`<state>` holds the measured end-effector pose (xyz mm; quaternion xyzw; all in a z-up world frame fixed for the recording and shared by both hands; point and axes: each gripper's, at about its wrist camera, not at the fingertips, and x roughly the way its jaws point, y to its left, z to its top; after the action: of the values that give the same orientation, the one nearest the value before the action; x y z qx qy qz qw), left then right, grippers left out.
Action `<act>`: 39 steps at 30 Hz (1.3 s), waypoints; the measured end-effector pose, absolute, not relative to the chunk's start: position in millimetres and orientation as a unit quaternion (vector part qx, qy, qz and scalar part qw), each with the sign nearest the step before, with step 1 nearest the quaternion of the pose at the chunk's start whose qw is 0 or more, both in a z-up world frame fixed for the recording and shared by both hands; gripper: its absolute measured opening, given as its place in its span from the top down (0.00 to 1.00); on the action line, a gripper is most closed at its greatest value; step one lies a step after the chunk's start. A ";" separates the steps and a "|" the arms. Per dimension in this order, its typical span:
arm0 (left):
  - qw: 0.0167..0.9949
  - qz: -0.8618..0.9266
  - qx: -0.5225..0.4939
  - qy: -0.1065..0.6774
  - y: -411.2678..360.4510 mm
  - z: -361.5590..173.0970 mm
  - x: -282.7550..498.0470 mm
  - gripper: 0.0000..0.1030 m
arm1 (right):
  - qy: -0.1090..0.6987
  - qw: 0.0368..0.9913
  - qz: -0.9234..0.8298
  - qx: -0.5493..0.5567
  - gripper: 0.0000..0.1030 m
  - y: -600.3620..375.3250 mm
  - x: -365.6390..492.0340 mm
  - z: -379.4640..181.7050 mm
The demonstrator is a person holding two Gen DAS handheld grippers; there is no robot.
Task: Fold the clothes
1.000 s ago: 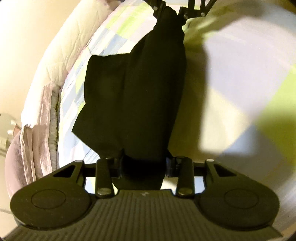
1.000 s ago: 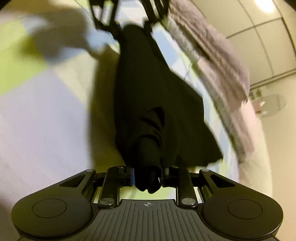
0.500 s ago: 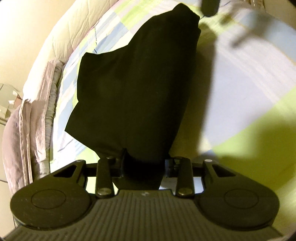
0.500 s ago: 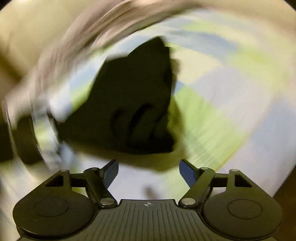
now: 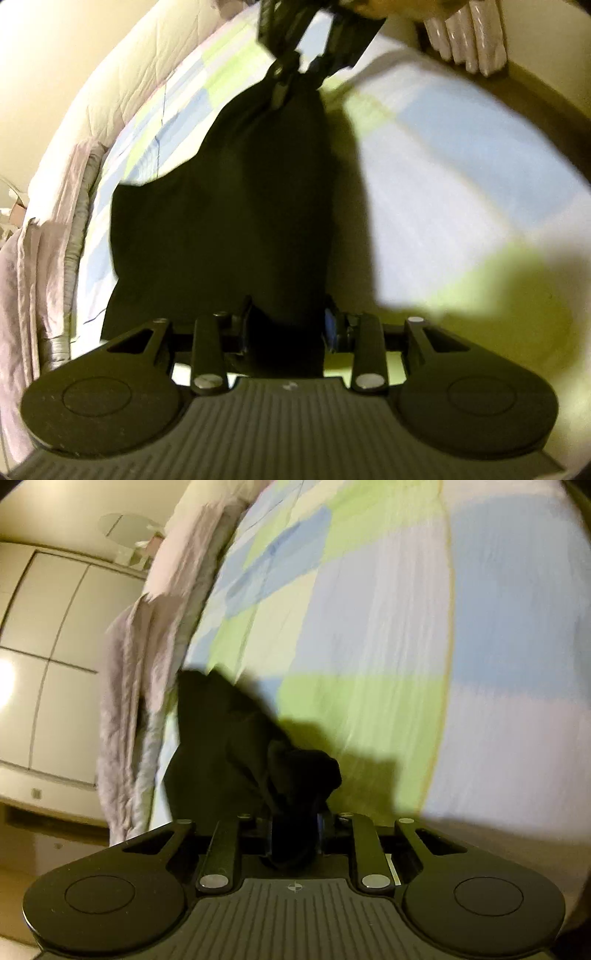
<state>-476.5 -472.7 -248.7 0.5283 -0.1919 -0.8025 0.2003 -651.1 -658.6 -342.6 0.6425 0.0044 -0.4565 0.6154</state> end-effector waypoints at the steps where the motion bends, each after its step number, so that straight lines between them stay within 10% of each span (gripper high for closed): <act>1: 0.202 -0.805 0.526 -0.188 -466.7 -248.1 -483.8 0.70 | -0.003 0.606 -0.461 0.648 0.80 -662.6 -659.6 -341.6; 5: 0.225 -0.797 0.535 -0.167 -467.3 -247.5 -491.5 0.71 | -0.011 0.586 -0.500 0.638 0.69 -655.4 -674.4 -331.5; 9: 0.224 -0.795 0.538 -0.166 -474.2 -247.4 -492.7 0.71 | -0.028 0.570 -0.526 0.631 0.25 -625.1 -671.5 -328.6; 13: 0.221 -0.795 0.540 -0.166 -478.7 -250.1 -494.6 0.71 | -0.034 0.575 -0.497 0.649 0.25 -618.3 -645.4 -343.4; 15: 0.222 -0.794 0.540 -0.166 -478.7 -250.1 -495.9 0.71 | -0.043 0.572 -0.487 0.659 0.28 -622.6 -647.0 -351.6; 16: 0.223 -0.795 0.539 -0.166 -477.8 -248.7 -497.4 0.71 | -0.053 0.567 -0.482 0.666 0.64 -626.0 -652.0 -355.0; 17: 0.224 -0.797 0.537 -0.165 -476.8 -247.2 -498.9 0.72 | -0.062 0.563 -0.477 0.672 0.78 -630.0 -657.6 -357.7; 26: 0.230 -0.798 0.542 -0.129 -462.0 -240.9 -544.8 0.73 | -0.067 0.549 -0.580 0.598 0.88 -691.4 -769.6 -313.2; 29: 0.220 -0.800 0.544 -0.124 -462.9 -234.4 -540.8 0.72 | -0.017 0.595 -0.570 0.566 0.51 -688.1 -763.0 -296.7; 30: 0.213 -0.802 0.545 -0.122 -463.4 -231.3 -538.4 0.71 | -0.019 0.597 -0.569 0.566 0.19 -679.9 -756.3 -297.7; 39: 0.206 -0.824 0.510 -0.134 -474.9 -196.9 -468.4 0.63 | -0.020 0.570 -0.501 0.651 0.16 -629.9 -664.5 -349.6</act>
<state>-468.4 -474.9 -196.9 0.5104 -0.1339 -0.8240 0.2063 -664.4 -629.9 -349.6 0.6508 -0.0196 -0.5007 0.5705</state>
